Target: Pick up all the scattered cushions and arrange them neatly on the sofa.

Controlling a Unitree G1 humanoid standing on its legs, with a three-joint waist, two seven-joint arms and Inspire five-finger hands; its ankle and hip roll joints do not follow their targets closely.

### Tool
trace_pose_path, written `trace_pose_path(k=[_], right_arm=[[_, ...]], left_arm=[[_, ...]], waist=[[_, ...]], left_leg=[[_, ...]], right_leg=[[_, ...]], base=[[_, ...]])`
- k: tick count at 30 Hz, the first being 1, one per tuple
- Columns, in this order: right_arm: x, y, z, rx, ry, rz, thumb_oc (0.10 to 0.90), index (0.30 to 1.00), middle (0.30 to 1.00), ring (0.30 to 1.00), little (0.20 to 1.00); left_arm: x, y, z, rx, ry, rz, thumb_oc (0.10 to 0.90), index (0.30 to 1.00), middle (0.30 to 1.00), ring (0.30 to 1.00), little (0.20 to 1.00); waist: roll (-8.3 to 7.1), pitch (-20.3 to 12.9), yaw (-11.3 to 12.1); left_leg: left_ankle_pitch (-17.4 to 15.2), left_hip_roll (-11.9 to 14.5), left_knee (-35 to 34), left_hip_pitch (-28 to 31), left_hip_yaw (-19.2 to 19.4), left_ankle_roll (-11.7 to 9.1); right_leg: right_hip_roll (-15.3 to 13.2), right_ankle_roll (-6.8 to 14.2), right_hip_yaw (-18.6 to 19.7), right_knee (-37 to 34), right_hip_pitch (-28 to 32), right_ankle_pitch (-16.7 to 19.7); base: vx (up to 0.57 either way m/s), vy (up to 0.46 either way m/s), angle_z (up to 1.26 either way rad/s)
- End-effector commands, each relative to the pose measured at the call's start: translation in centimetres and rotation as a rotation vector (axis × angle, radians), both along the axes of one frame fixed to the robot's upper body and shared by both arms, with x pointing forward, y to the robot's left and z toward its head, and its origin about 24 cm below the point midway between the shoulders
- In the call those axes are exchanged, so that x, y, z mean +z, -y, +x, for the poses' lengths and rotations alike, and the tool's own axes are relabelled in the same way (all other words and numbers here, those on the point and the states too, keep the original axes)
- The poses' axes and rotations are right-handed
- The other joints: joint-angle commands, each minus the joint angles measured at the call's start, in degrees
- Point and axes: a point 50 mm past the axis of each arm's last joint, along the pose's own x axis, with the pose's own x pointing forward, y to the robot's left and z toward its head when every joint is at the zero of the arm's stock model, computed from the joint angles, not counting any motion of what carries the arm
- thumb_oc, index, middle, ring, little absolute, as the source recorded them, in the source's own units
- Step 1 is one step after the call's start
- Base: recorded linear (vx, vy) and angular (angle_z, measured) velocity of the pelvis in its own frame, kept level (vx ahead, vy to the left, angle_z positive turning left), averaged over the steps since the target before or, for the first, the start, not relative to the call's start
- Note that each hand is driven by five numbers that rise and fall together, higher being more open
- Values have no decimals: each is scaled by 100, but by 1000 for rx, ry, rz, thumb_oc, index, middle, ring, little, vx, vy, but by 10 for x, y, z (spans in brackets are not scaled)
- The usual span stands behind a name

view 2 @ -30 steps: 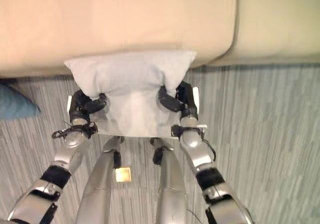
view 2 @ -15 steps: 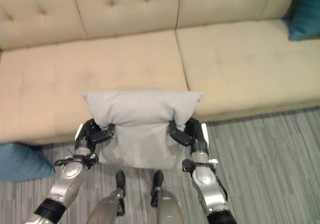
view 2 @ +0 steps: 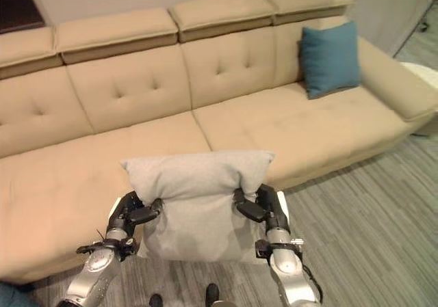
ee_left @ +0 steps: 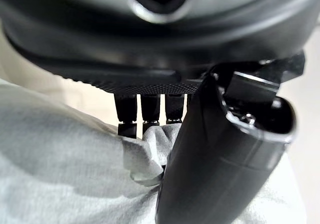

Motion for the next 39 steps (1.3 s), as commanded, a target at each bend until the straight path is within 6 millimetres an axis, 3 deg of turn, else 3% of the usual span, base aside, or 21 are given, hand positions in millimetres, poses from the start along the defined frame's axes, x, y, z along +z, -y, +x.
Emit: trace_pose_path(k=[1, 4, 7, 10, 14, 20, 26, 29, 32, 39], right_arm=[[55, -18, 23, 57, 308, 39, 400, 300, 300, 300, 300], [56, -25, 26, 70, 321, 53, 400, 300, 300, 300, 300], [53, -32, 27, 94, 306, 53, 400, 300, 300, 300, 300], [51, -31, 25, 90, 294, 41, 400, 300, 300, 300, 300], [47, -24, 21, 62, 279, 33, 400, 300, 300, 300, 300], [49, -12, 19, 25, 277, 7, 400, 300, 300, 300, 300], [46, -9, 20, 20, 259, -9, 400, 300, 300, 300, 300], [44, -11, 23, 14, 251, -21, 400, 300, 300, 300, 300], [41, -17, 23, 34, 236, -24, 400, 300, 300, 300, 300], [35, -28, 25, 83, 205, -25, 400, 300, 300, 300, 300]], left_arm=[[51, 7, 25, -58, 291, -6, 400, 300, 300, 300, 300], [54, 0, 25, -42, 302, 18, 400, 300, 300, 300, 300], [52, -9, 23, -5, 295, 17, 400, 300, 300, 300, 300], [53, -9, 23, -1, 300, 8, 400, 300, 300, 300, 300], [50, -4, 22, -15, 290, -2, 400, 300, 300, 300, 300], [52, 10, 27, -26, 296, -52, 400, 300, 300, 300, 300], [52, 15, 28, -44, 292, -45, 400, 300, 300, 300, 300], [52, 12, 29, -40, 288, -31, 400, 300, 300, 300, 300], [49, 7, 26, -18, 276, -33, 400, 300, 300, 300, 300], [45, -1, 20, -9, 255, -9, 400, 300, 300, 300, 300]], waist=[[-133, -242, 135], [-69, -122, 197], [-57, -94, 335], [-74, -66, 341], [-168, -170, 291], [-186, -100, 186], [-228, -74, 260], [-202, -24, 401], [-160, -96, 468], [-195, -193, 641]], left_leg=[[-417, -371, 224, -78, 76, 167], [-412, -358, 134, -4, 249, 280], [-502, -322, 6, 190, 527, 282], [-530, -292, 43, 224, 517, 241], [-603, -264, 203, 236, 461, 149], [-652, -82, 1291, -253, 428, -134], [-559, -410, 1256, -855, 297, -34], [-85, -504, 1018, -1368, 396, -63], [-119, -454, 873, -1192, 375, 11], [-422, -512, 803, -684, 504, 293]], right_leg=[[-435, 657, -535, 752, 26, -360], [-493, 813, -477, 1396, -423, -323], [-812, 900, -1029, 1135, -643, -48], [-848, 879, -1303, 770, -641, 36], [-629, 746, -1104, 299, -274, -27], [-553, 542, -1315, 36, 128, -192], [-480, 500, -1228, -124, 315, -239], [-286, 491, -1049, -247, 498, -315], [-179, 450, -897, -223, 596, -471], [-346, 563, -654, 540, 649, -678]], base=[[8, 146, -42], [-20, 97, -72], [41, -32, -101], [69, -113, -50], [103, -171, 26], [63, -149, 12], [96, -56, 7], [150, -18, -16], [193, 36, -34], [184, 85, -46]])
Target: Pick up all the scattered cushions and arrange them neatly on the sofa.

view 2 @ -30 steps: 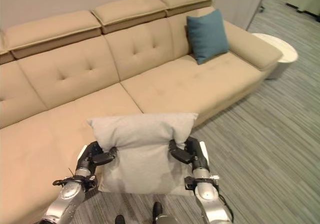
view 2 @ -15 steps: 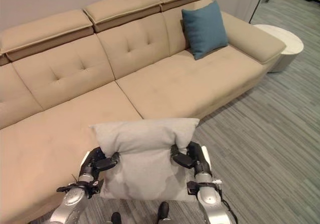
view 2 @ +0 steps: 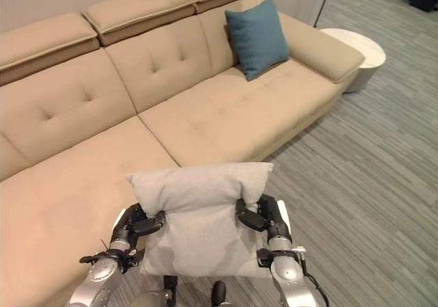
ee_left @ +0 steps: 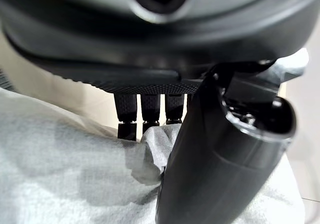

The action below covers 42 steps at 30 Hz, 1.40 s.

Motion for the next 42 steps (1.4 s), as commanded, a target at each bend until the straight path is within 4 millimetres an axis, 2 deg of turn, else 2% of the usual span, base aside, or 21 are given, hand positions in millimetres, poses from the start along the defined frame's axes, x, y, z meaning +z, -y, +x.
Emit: trace_pose_path(k=[1, 4, 6, 7, 9, 13, 15, 18, 21, 24, 26, 27, 28, 29, 30, 32, 34, 39, 40, 41, 42], right_arm=[[49, -21, 36, 90, 277, 25, 400, 300, 300, 300, 300], [52, -25, 39, 113, 289, 23, 400, 300, 300, 300, 300], [53, -26, 39, 117, 291, 25, 400, 300, 300, 300, 300], [52, -27, 39, 116, 287, 30, 400, 300, 300, 300, 300], [53, -25, 39, 108, 291, 27, 400, 300, 300, 300, 300], [58, -23, 43, 92, 315, 18, 400, 300, 300, 300, 300], [57, -22, 43, 99, 306, 14, 400, 300, 300, 300, 300], [55, -19, 40, 90, 305, 19, 400, 300, 300, 300, 300], [58, -13, 39, 72, 315, 17, 400, 300, 300, 300, 300], [56, -9, 38, 59, 304, 12, 400, 300, 300, 300, 300], [56, -8, 38, 57, 298, 9, 400, 300, 300, 300, 300], [56, -5, 38, 48, 297, 7, 400, 300, 300, 300, 300], [55, -5, 38, 48, 297, 7, 400, 300, 300, 300, 300], [53, -4, 36, 44, 285, 5, 400, 300, 300, 300, 300], [53, -4, 36, 44, 285, 5, 400, 300, 300, 300, 300], [51, -4, 37, 33, 277, 3, 400, 300, 300, 300, 300], [49, -7, 37, 40, 267, 8, 400, 300, 300, 300, 300], [44, -14, 37, 67, 247, 14, 400, 300, 300, 300, 300], [47, -18, 40, 82, 258, 18, 400, 300, 300, 300, 300], [50, -22, 42, 95, 269, 32, 400, 300, 300, 300, 300], [50, -22, 41, 94, 277, 35, 400, 300, 300, 300, 300]], left_arm=[[56, 3, 33, -19, 316, -43, 400, 300, 300, 300, 300], [61, 0, 34, -22, 333, -26, 400, 300, 300, 300, 300], [61, -1, 35, -23, 335, -24, 400, 300, 300, 300, 300], [61, -1, 35, -17, 337, -30, 400, 300, 300, 300, 300], [62, 0, 36, -16, 341, -37, 400, 300, 300, 300, 300], [64, -1, 38, 6, 355, -55, 400, 300, 300, 300, 300], [62, 1, 37, -10, 350, -50, 400, 300, 300, 300, 300], [60, 4, 35, -9, 341, -73, 400, 300, 300, 300, 300], [60, 10, 37, -22, 339, -94, 400, 300, 300, 300, 300], [61, 15, 40, -32, 341, -106, 400, 300, 300, 300, 300], [62, 16, 40, -34, 343, -106, 400, 300, 300, 300, 300], [61, 17, 40, -41, 335, -102, 400, 300, 300, 300, 300], [61, 17, 40, -41, 335, -102, 400, 300, 300, 300, 300], [58, 19, 39, -50, 320, -99, 400, 300, 300, 300, 300], [58, 19, 39, -50, 320, -99, 400, 300, 300, 300, 300], [58, 17, 40, -54, 318, -80, 400, 300, 300, 300, 300], [57, 14, 38, -48, 317, -76, 400, 300, 300, 300, 300], [57, 6, 36, -44, 314, -51, 400, 300, 300, 300, 300], [61, 1, 36, -31, 327, -45, 400, 300, 300, 300, 300], [62, 0, 36, -31, 332, -36, 400, 300, 300, 300, 300], [63, -1, 35, -32, 339, -34, 400, 300, 300, 300, 300]], waist=[[-185, -455, 280], [-99, -300, 197], [-67, -269, 177], [-30, -255, 166], [-4, -263, 111], [-20, -198, 8], [-120, -235, -8], [-179, -345, -25], [-243, -325, -51], [-263, -266, -68], [-270, -252, -62], [-314, -240, -32], [-315, -242, -36], [-342, -266, -19], [-342, -266, -19], [-283, -269, 67], [-281, -315, 140], [-411, -526, 251], [-409, -388, 210], [-314, -282, 153], [-250, -254, 145]], left_leg=[[-916, -33, 677, 75, 8, -44], [-978, 9, 668, 167, -6, 117], [-1002, 23, 652, 201, -24, 142], [-1045, 34, 573, 341, -67, 140], [-1081, 46, 455, 485, -149, 108], [-1233, 78, 404, 770, -300, -7], [-1367, 53, 525, 844, -363, -64], [-1421, 200, 888, 807, -401, -273], [-1181, 444, 1690, 429, -356, -462], [-975, 658, 2331, 102, -190, -480], [-1003, 627, 2355, 13, -188, -460], [-1146, 444, 2246, -215, -200, -411], [-1150, 439, 2248, -215, -203, -407], [-1132, 322, 1876, -389, -62, -360], [-1132, 322, 1876, -389, -62, -360], [-684, 203, 1387, -729, 330, -361], [-736, 200, 1277, -592, 450, -302], [-955, 33, 841, -48, 376, -64], [-1087, -25, 826, 158, 310, 103], [-1099, 28, 827, 189, 203, 187], [-1136, 17, 808, 268, 89, 215]], right_leg=[[53, 334, -3, 1215, 134, -608], [-50, 619, 70, 2356, -509, -244], [-81, 654, 67, 2572, -697, -215], [-200, 601, -34, 2482, -889, -221], [-217, 493, -64, 2101, -1005, -333], [-332, 502, 38, 1203, -1185, -27], [-368, 510, 34, 1042, -1088, 42], [-221, 395, -18, 802, -757, 1], [-133, 231, -225, 594, -452, -79], [-39, 80, -390, 439, -193, -198], [-21, 68, -390, 403, -148, -221], [-16, 84, -391, 297, -51, -249], [-20, 88, -397, 292, -46, -250], [-15, 114, -467, 224, 47, -285], [-15, 114, -467, 224, 47, -285], [159, 93, -480, 233, 221, -452], [213, 88, -427, 298, 363, -603], [26, 289, -399, 1014, 298, -705], [-205, 620, -370, 2112, -175, -218], [-225, 698, -292, 2770, -560, -45], [-231, 653, -212, 3004, -789, -135]], base=[[106, 94, -8], [57, 77, -14], [65, 18, -4], [155, -32, 18], [188, -70, 4], [179, -167, 7], [180, -216, 27], [180, -234, 24], [92, -227, 21], [72, -151, 30], [78, -82, 27], [96, -80, 19], [170, -80, 10], [108, -27, 10], [212, -20, 15], [272, 33, 22], [334, 107, -2], [237, 146, -12], [114, 185, 32], [153, 190, 50], [139, 85, 63]])
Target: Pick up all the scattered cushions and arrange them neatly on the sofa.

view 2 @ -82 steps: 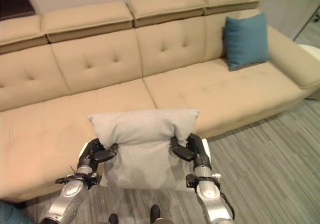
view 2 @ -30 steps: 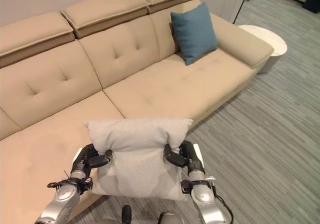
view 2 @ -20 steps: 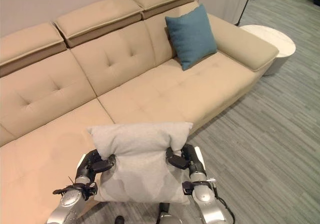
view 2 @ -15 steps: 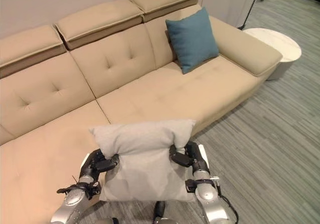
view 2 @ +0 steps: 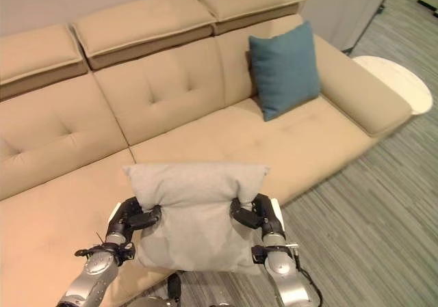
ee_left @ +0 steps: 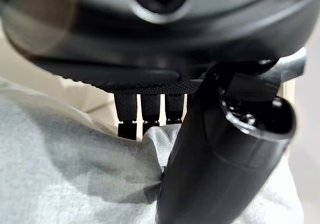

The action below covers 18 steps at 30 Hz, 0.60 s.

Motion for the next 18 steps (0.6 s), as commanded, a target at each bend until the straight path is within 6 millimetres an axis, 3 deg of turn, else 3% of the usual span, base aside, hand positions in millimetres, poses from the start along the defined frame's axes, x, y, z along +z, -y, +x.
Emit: trace_pose_path(k=[1, 3, 4, 5, 9, 13, 16, 18], right_arm=[[53, -6, 26, 46, 291, 25, 400, 300, 300, 300, 300], [52, -3, 26, 30, 291, 18, 400, 300, 300, 300, 300], [53, 1, 25, 16, 294, 10, 400, 300, 300, 300, 300], [54, 5, 24, 4, 303, 12, 400, 300, 300, 300, 300], [54, 13, 22, -11, 298, -6, 400, 300, 300, 300, 300], [56, 24, 17, -45, 302, -17, 400, 300, 300, 300, 300], [57, 30, 15, -63, 303, -26, 400, 300, 300, 300, 300], [56, 32, 15, -74, 298, -31, 400, 300, 300, 300, 300]], left_arm=[[55, 17, 21, -57, 314, -91, 400, 300, 300, 300, 300], [55, 21, 21, -62, 320, -105, 400, 300, 300, 300, 300], [55, 24, 21, -74, 321, -112, 400, 300, 300, 300, 300], [55, 25, 22, -75, 322, -104, 400, 300, 300, 300, 300], [55, 27, 21, -81, 326, -124, 400, 300, 300, 300, 300], [56, 33, 23, -97, 329, -145, 400, 300, 300, 300, 300], [58, 38, 26, -105, 336, -166, 400, 300, 300, 300, 300], [59, 40, 26, -107, 339, -172, 400, 300, 300, 300, 300]], waist=[[30, -389, 13], [39, -380, -92], [-25, -374, -170], [-78, -418, -175], [-103, -549, -140], [-129, -533, -218], [-159, -443, -308], [-169, -426, -391]], left_leg=[[-870, 221, 472, 17, -222, -219], [-878, 129, 381, 167, -520, -245], [-894, 7, 398, 184, -714, -270], [-905, -64, 296, 219, -878, -312], [-766, -35, 49, 202, -1046, -453], [-702, -23, 187, 25, -1157, -627], [-726, 74, 488, -201, -825, -725], [-733, 344, 606, -301, -424, -756]], right_leg=[[315, -54, 186, -2224, 623, -113], [610, -242, 608, -2871, 487, -348], [777, -301, 1067, -3464, 468, -275], [801, -316, 1130, -3968, 678, -165], [845, -392, 1042, -4521, 978, -70], [794, -432, 656, -4849, 1191, -31], [676, -418, 367, -4932, 1297, -26], [593, -399, 224, -4944, 1313, -24]], base=[[194, 30, 102], [190, -50, 118], [157, -122, 106], [107, -98, 89], [28, -125, 48], [-3, -98, 55], [-65, -11, 89], [-48, 68, 61]])
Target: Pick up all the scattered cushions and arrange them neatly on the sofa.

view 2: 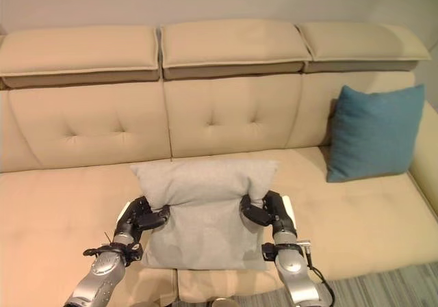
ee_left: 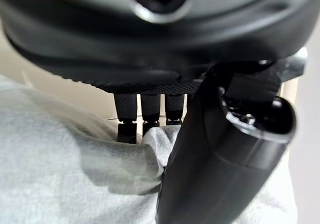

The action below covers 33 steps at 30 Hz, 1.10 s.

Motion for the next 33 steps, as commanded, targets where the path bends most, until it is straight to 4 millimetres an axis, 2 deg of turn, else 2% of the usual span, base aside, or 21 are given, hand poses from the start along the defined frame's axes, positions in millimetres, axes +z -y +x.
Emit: trace_pose_path(k=[1, 2, 5, 7, 8, 10, 16, 18, 19, 21, 22, 30, 31, 33], right_arm=[[46, -1, 16, 2, 266, 30, 400, 300, 300, 300, 300], [46, -1, 16, 2, 266, 30, 400, 300, 300, 300, 300], [43, -3, 16, 12, 250, 34, 400, 300, 300, 300, 300], [43, -2, 15, 9, 247, 26, 400, 300, 300, 300, 300], [43, 0, 14, 1, 245, 20, 400, 300, 300, 300, 300], [42, -1, 14, 3, 240, 21, 400, 300, 300, 300, 300], [48, -17, 27, 44, 271, 34, 400, 300, 300, 300, 300], [50, -21, 29, 52, 283, 38, 400, 300, 300, 300, 300], [52, -25, 33, 61, 294, 46, 400, 300, 300, 300, 300], [52, -27, 34, 68, 299, 42, 400, 300, 300, 300, 300], [55, -26, 35, 64, 313, 30, 400, 300, 300, 300, 300], [71, -25, 44, 43, 384, -3, 400, 300, 300, 300, 300], [84, -29, 54, 44, 439, -18, 400, 300, 300, 300, 300], [91, -30, 59, 46, 462, -30, 400, 300, 300, 300, 300]], left_arm=[[61, 9, 31, -31, 335, -85, 400, 300, 300, 300, 300], [61, 9, 31, -31, 335, -85, 400, 300, 300, 300, 300], [61, 8, 30, -25, 332, -87, 400, 300, 300, 300, 300], [62, 9, 31, -18, 336, -88, 400, 300, 300, 300, 300], [61, 10, 30, -26, 331, -83, 400, 300, 300, 300, 300], [62, 10, 30, -27, 336, -77, 400, 300, 300, 300, 300], [74, 2, 34, -16, 390, -57, 400, 300, 300, 300, 300], [76, 0, 35, -13, 401, -50, 400, 300, 300, 300, 300], [78, -4, 36, -10, 412, -39, 400, 300, 300, 300, 300], [80, -6, 36, -3, 421, -23, 400, 300, 300, 300, 300], [79, -6, 36, 4, 422, -25, 400, 300, 300, 300, 300], [85, 2, 45, 19, 449, -11, 400, 300, 300, 300, 300], [99, 11, 57, 23, 502, -20, 400, 300, 300, 300, 300], [106, 16, 62, 20, 529, -28, 400, 300, 300, 300, 300]], waist=[[-152, -379, -108], [-152, -378, -107], [-226, -411, -139], [-200, -422, -153], [-115, -508, -186], [-77, -515, -174], [-55, -402, -61], [-57, -369, -14], [-56, -333, 34], [-59, -346, 69], [-58, -369, 111], [-26, -483, 81], [5, -423, 82], [22, -401, 72]], left_leg=[[-475, 331, 423, -391, 1070, 6], [-476, 331, 423, -389, 1071, 6], [-388, 663, 402, -361, 1148, -80], [-360, 752, 355, -355, 1083, -128], [-327, 722, 28, -183, 1033, -161], [-333, 610, -80, -118, 929, -155], [-403, 394, -207, -144, 1069, 35], [-394, 384, -211, -171, 1124, 74], [-364, 393, -249, -209, 1178, 123], [-339, 365, -369, -154, 1215, 126], [-289, 318, -486, -75, 1227, 125], [-132, 316, -798, -81, 1205, 50], [-14, 356, -798, -354, 1142, -21], [40, 384, -798, -505, 1126, -55]], right_leg=[[82, 470, -45, 309, 144, -804], [82, 470, -44, 309, 145, -804], [-54, 498, -108, 316, 168, -803], [-90, 524, -138, 305, 154, -798], [-115, 565, -158, 272, 183, -768], [-180, 606, -104, 271, 132, -689], [-371, 814, 122, 385, -251, -471], [-396, 840, 137, 550, -374, -487], [-391, 857, 160, 862, -486, -571], [-372, 855, 164, 923, -484, -617], [-385, 845, 39, 777, -410, -608], [-281, 844, -22, 108, -329, -410], [-252, 829, -52, 23, -500, -401], [-246, 826, -74, 23, -612, -418]], base=[[-2, 61, 23], [35, 96, 11], [13, 115, 8], [24, 167, 41], [81, 250, 11], [64, 251, -6], [-58, 178, -25], [-67, 77, -50], [-51, 42, -32], [3, 41, -16], [49, 14, -14], [15, -36, 2], [-119, -66, 18], [-116, -57, 23]])
